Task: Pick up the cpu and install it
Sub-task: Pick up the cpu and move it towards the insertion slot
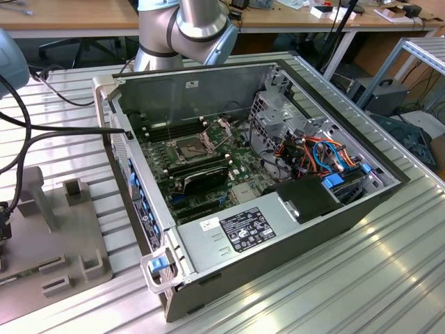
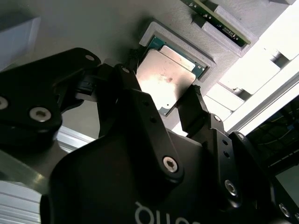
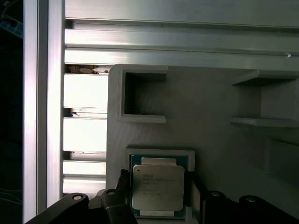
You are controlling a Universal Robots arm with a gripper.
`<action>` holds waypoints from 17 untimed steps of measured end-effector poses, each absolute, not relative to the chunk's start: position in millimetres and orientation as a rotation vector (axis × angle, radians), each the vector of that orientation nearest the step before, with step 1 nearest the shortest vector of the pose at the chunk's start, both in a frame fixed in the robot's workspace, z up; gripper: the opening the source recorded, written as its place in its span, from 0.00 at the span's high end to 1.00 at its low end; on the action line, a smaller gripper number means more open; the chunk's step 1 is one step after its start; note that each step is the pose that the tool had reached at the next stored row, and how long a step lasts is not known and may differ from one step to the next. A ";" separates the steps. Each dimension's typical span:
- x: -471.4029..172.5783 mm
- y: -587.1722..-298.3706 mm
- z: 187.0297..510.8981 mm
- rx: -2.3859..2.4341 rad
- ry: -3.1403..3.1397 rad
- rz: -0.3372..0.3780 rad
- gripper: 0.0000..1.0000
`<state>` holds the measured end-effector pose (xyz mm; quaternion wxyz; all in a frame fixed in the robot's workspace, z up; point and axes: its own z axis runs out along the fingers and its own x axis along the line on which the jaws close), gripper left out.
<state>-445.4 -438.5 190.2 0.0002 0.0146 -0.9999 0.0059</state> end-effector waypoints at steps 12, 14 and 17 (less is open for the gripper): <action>-445.5 -438.5 190.3 0.046 -3.141 0.019 0.45; -445.5 -438.5 190.3 0.046 -3.141 0.018 0.45; -445.5 -438.5 192.2 0.046 -3.141 0.018 0.45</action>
